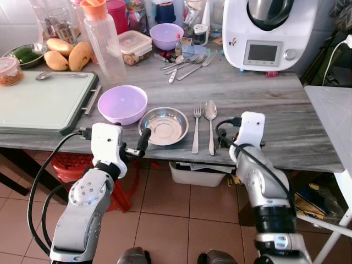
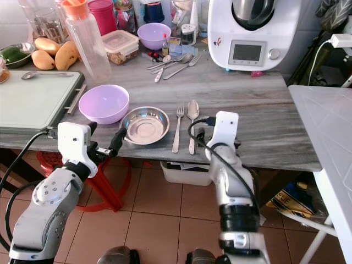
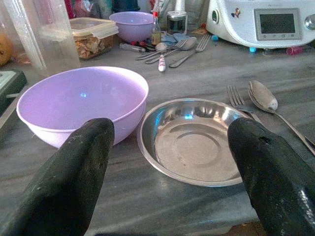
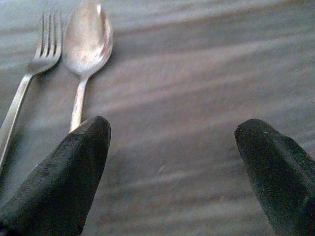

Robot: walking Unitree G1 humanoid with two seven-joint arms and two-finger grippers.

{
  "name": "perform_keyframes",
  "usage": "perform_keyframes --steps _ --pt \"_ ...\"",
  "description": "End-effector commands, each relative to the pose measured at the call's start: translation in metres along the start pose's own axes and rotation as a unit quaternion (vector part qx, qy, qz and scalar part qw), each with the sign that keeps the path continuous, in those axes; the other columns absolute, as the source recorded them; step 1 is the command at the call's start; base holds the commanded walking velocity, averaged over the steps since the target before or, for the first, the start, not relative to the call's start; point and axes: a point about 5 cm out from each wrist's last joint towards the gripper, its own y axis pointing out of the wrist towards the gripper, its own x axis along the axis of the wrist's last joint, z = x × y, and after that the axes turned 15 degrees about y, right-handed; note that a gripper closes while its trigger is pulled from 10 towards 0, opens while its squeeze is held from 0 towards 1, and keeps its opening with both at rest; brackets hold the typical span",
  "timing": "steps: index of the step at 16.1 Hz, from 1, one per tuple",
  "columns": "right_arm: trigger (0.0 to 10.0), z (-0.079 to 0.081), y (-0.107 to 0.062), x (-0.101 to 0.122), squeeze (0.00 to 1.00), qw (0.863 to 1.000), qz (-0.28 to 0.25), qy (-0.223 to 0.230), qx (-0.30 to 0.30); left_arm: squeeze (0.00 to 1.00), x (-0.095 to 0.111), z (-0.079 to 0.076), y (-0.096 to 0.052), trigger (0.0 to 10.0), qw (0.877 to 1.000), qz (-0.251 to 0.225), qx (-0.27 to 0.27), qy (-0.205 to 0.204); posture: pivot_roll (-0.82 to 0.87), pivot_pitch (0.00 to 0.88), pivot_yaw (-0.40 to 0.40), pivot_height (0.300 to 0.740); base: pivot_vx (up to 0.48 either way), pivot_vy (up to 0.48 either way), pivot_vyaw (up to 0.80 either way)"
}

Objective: Setting the table

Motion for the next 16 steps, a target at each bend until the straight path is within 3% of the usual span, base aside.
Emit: perform_keyframes --steps 1,13,16 --pt "10.0 0.003 -0.003 0.002 1.00 1.000 -0.001 -0.003 0.004 0.00 -0.002 -0.001 -0.001 10.0 1.000 0.005 -0.002 0.002 0.01 0.019 0.037 0.740 0.000 0.000 0.00" --pt "10.0 0.007 0.000 0.005 1.00 1.000 0.017 0.004 0.013 0.00 -0.002 0.001 0.001 10.0 1.000 0.005 0.002 0.004 0.01 0.010 0.036 0.740 0.000 0.000 0.00" --pt "10.0 0.007 -0.003 0.013 1.00 1.000 -0.012 -0.023 0.014 0.00 -0.001 0.002 0.002 10.0 1.000 0.001 0.005 0.004 0.01 0.000 0.033 0.740 0.000 0.000 0.00"
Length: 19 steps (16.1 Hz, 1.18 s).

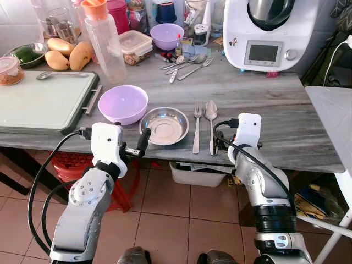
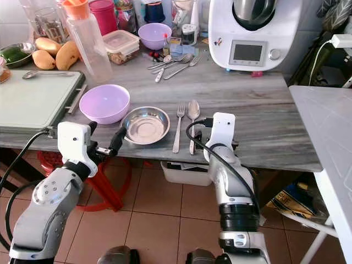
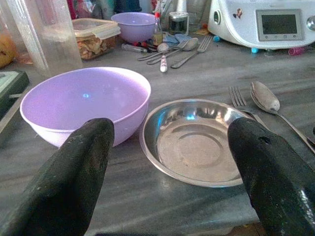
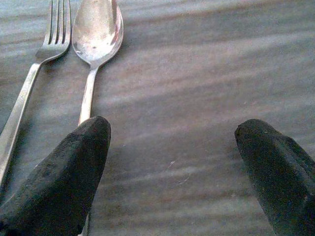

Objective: Setting the table

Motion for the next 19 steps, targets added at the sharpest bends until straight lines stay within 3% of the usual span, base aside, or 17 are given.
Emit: perform_keyframes --steps 1,2,3,4,5,6,9,11,12,13,14,15,19 --pt "10.0 0.006 -0.005 0.013 0.95 0.999 -0.035 -0.013 0.012 0.00 0.000 0.002 0.003 10.0 1.000 -0.001 0.006 0.003 0.01 0.000 0.031 0.740 0.000 0.000 0.00" --pt "10.0 0.006 -0.007 0.018 0.91 0.998 -0.052 -0.027 0.010 0.00 0.002 0.002 0.006 10.0 1.000 -0.007 0.008 0.000 0.00 0.000 0.027 0.740 0.000 0.000 0.00" --pt "10.0 0.007 -0.012 0.026 0.72 0.996 -0.079 -0.040 0.017 0.00 0.004 0.005 0.008 10.0 1.000 -0.009 0.020 0.004 0.00 0.000 0.026 0.740 0.000 0.000 0.00" --pt "10.0 0.008 -0.017 0.034 0.29 0.992 -0.110 -0.055 0.029 0.00 0.005 0.007 0.010 10.0 1.000 -0.011 0.025 0.005 -0.01 0.000 0.024 0.740 0.000 0.000 0.00" --pt "10.0 0.007 -0.024 0.043 0.00 0.984 -0.154 -0.082 0.035 0.00 0.007 0.010 0.011 10.0 0.999 -0.012 0.038 0.009 -0.01 0.000 0.017 0.740 0.000 0.000 0.00" --pt "10.0 0.002 -0.038 0.050 0.00 0.972 -0.211 -0.091 0.049 0.00 0.006 0.016 0.007 10.0 0.998 -0.018 0.059 0.023 -0.01 0.000 0.011 0.740 0.000 0.000 0.00" --pt "10.0 -0.016 -0.054 0.041 0.00 0.959 -0.250 -0.132 0.029 0.00 -0.004 0.021 0.003 10.0 0.995 -0.006 0.099 0.024 -0.02 0.000 -0.001 0.740 0.000 0.000 0.00" --pt "10.0 -0.027 -0.064 0.034 0.00 0.949 -0.283 -0.142 0.009 0.00 -0.006 0.020 0.003 10.0 0.992 -0.008 0.119 0.038 -0.03 0.000 0.001 0.740 0.000 0.000 0.00" --pt "10.0 -0.032 -0.072 0.027 0.00 0.948 -0.296 -0.111 0.025 0.00 -0.010 0.020 0.003 10.0 0.990 0.002 0.132 0.039 -0.04 0.000 0.007 0.740 0.000 0.000 0.00" --pt "10.0 -0.038 -0.076 0.026 0.00 0.940 -0.313 -0.134 0.002 0.00 -0.011 0.020 0.002 10.0 0.990 0.004 0.134 0.039 -0.04 0.000 0.007 0.740 0.000 0.000 0.00" --pt "10.0 -0.041 -0.081 0.015 0.00 0.954 -0.278 -0.105 0.042 0.00 -0.016 0.017 0.002 10.0 0.992 0.012 0.125 0.032 -0.04 0.000 0.012 0.740 0.000 0.000 0.00" --pt "10.0 -0.041 -0.083 0.008 0.00 0.959 -0.265 -0.088 0.048 0.00 -0.019 0.015 0.002 10.0 0.992 0.015 0.120 0.030 -0.04 0.000 0.014 0.740 0.000 0.000 0.00" --pt "10.0 -0.026 -0.080 0.001 0.00 0.955 -0.274 -0.085 0.078 0.00 -0.013 0.015 0.013 10.0 0.992 0.006 0.121 0.030 -0.04 0.000 0.020 0.740 0.000 0.000 0.00"
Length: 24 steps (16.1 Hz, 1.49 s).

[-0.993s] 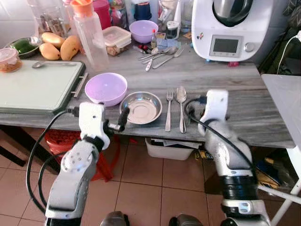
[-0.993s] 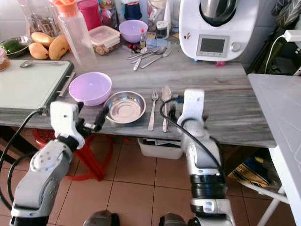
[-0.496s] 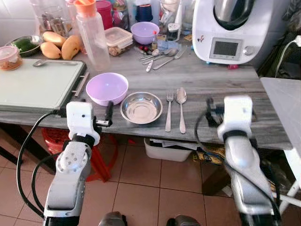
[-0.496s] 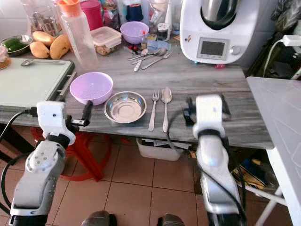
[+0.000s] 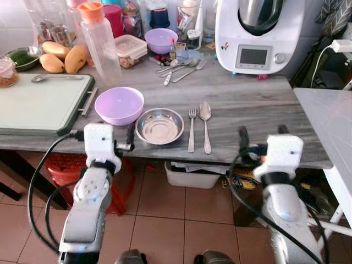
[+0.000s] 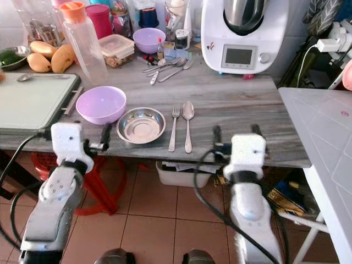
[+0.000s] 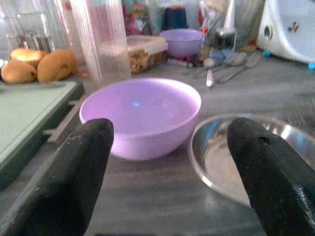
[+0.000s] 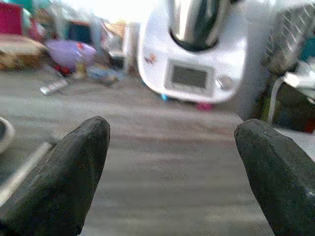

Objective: Setting the table

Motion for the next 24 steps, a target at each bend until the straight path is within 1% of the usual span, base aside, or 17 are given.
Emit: perform_keyframes --steps 1,3,5,9,12,13,14,16,17,18,19,20,22,23,24 --pt "10.0 0.002 0.004 0.001 0.00 1.000 -0.001 0.010 0.004 0.00 0.004 0.002 0.004 10.0 1.000 -0.007 0.007 0.002 -0.04 0.000 0.020 0.740 -0.289 0.000 0.00" --pt "10.0 0.003 0.005 0.001 0.00 1.000 -0.001 0.017 0.006 0.00 0.005 0.003 0.004 10.0 1.000 -0.009 0.007 0.002 -0.04 0.000 0.018 0.740 -0.287 0.000 -0.62" --pt "10.0 0.001 0.004 0.000 0.00 1.000 0.000 0.012 0.006 0.00 0.003 0.002 0.001 10.0 1.000 -0.007 0.005 0.002 -0.04 0.000 0.015 0.740 -0.287 0.000 -0.68" --pt "10.0 0.003 0.006 -0.001 0.00 1.000 0.000 0.010 0.008 0.00 0.002 0.001 0.000 10.0 1.000 -0.002 0.003 0.001 -0.04 0.000 0.013 0.740 -0.284 0.000 0.00" --pt "10.0 0.000 0.008 -0.002 0.00 1.000 0.004 0.001 0.000 0.00 0.002 0.000 0.001 10.0 1.000 -0.002 0.003 0.000 -0.04 0.000 0.013 0.740 -0.279 0.000 0.00" --pt "10.0 -0.001 0.008 -0.004 0.00 1.000 0.013 0.008 0.002 0.00 0.002 0.000 0.002 10.0 1.000 -0.003 0.003 0.001 -0.04 0.000 0.013 0.740 -0.274 0.000 0.00" --pt "10.0 -0.005 0.009 -0.004 0.00 1.000 0.015 -0.012 -0.017 0.00 0.003 0.001 0.003 10.0 1.000 -0.004 0.003 0.001 -0.04 0.000 0.014 0.740 -0.274 0.000 0.00" --pt "10.0 -0.005 0.011 -0.004 0.00 1.000 0.016 -0.011 -0.022 0.00 0.004 0.002 0.004 10.0 1.000 -0.005 0.004 0.000 -0.04 0.000 0.016 0.740 -0.266 0.000 0.00" --pt "10.0 -0.005 0.016 -0.004 0.00 0.999 0.011 -0.009 -0.044 0.00 0.007 0.004 0.005 10.0 1.000 -0.010 0.002 -0.003 -0.03 0.000 0.024 0.740 -0.247 0.000 0.00" --pt "10.0 -0.001 0.017 -0.003 0.00 1.000 0.010 0.005 -0.023 0.00 0.008 0.006 0.005 10.0 1.000 -0.011 0.000 -0.004 -0.03 0.000 0.025 0.740 -0.247 0.000 0.00" --pt "10.0 0.001 0.017 -0.003 0.00 1.000 0.009 0.009 -0.013 0.00 0.007 0.007 0.004 10.0 1.000 -0.009 0.000 -0.003 -0.03 0.000 0.026 0.740 -0.247 0.000 0.00" --pt "10.0 0.000 0.018 -0.002 0.00 1.000 0.002 -0.003 -0.020 0.00 0.006 0.007 0.003 10.0 1.000 -0.006 -0.002 -0.004 -0.03 0.000 0.028 0.740 0.000 0.000 0.00" --pt "10.0 0.000 0.018 -0.003 0.00 1.000 0.013 0.006 -0.019 0.00 0.006 0.005 0.001 10.0 1.000 -0.010 -0.007 -0.009 -0.02 0.000 0.028 0.740 0.000 0.000 0.00" --pt "10.0 0.001 0.017 -0.003 0.00 1.000 0.016 -0.005 -0.016 0.00 0.008 0.003 0.000 10.0 1.000 -0.020 -0.013 -0.018 -0.03 0.000 0.026 0.740 0.000 0.000 0.00" --pt "10.0 0.001 0.016 -0.003 0.00 1.000 0.016 0.002 -0.016 0.00 0.009 0.002 -0.001 10.0 0.999 -0.027 -0.016 -0.018 -0.03 0.000 0.026 0.740 0.000 0.000 0.00"
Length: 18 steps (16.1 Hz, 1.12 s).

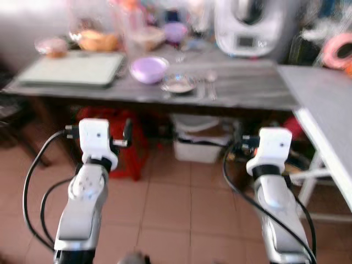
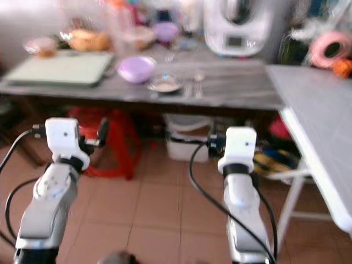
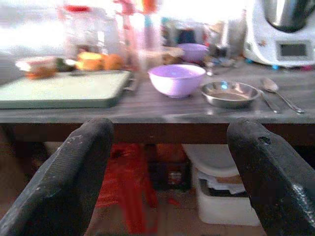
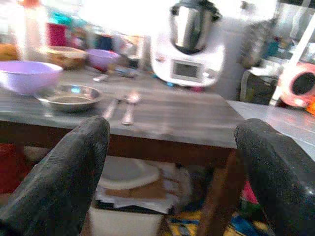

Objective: Setting the table

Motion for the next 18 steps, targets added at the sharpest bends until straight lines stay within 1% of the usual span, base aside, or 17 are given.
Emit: perform_keyframes --steps 1,3,6,7,10,11,14,17,18 --pt "10.0 -0.002 -0.003 0.001 0.00 1.000 0.004 0.009 -0.002 0.00 0.004 -0.003 -0.001 10.0 1.000 -0.014 -0.011 0.002 -0.03 0.000 0.022 0.740 0.000 0.000 0.00" --pt "10.0 -0.004 -0.011 -0.001 0.00 1.000 0.002 0.007 -0.010 0.00 -0.002 -0.005 -0.007 10.0 1.000 -0.010 -0.021 -0.006 -0.03 0.000 0.015 0.740 0.000 0.000 0.00" --pt "10.0 -0.006 -0.015 -0.002 0.00 1.000 -0.003 0.014 -0.022 0.00 -0.004 -0.006 -0.007 10.0 0.999 -0.006 -0.032 -0.027 -0.03 0.000 0.021 0.740 0.000 0.000 0.00" --pt "10.0 -0.008 -0.017 -0.005 0.00 0.999 0.001 0.020 -0.027 0.00 -0.006 -0.007 -0.008 10.0 0.999 -0.003 -0.039 -0.035 -0.03 0.000 0.024 0.740 0.000 -0.319 0.00" --pt "10.0 -0.005 -0.016 -0.006 0.00 0.999 0.007 0.025 -0.022 0.00 -0.005 -0.010 -0.006 10.0 0.998 -0.007 -0.049 -0.045 -0.03 0.000 0.020 0.740 0.000 -0.376 -0.67" --pt "10.0 -0.004 -0.013 -0.005 0.00 0.999 0.006 0.028 -0.019 0.00 -0.003 -0.011 -0.004 10.0 0.997 -0.010 -0.052 -0.049 -0.03 0.000 0.016 0.740 0.000 -0.379 -0.43" --pt "10.0 -0.001 -0.009 -0.003 0.00 1.000 0.000 0.031 -0.008 0.00 0.000 -0.011 -0.002 10.0 0.997 -0.015 -0.051 -0.050 -0.03 0.000 0.015 0.740 0.000 -0.379 0.00" --pt "10.0 0.000 -0.006 0.000 0.00 1.000 -0.004 0.020 0.001 0.00 0.001 -0.012 -0.003 10.0 0.997 -0.018 -0.058 -0.054 -0.03 0.000 0.016 0.740 0.000 -0.380 0.00" --pt "10.0 0.000 -0.006 -0.001 0.00 1.000 -0.004 0.019 0.000 0.00 0.001 -0.012 -0.003 10.0 0.997 -0.018 -0.057 -0.053 -0.03 0.000 0.018 0.740 0.000 -0.379 0.45"
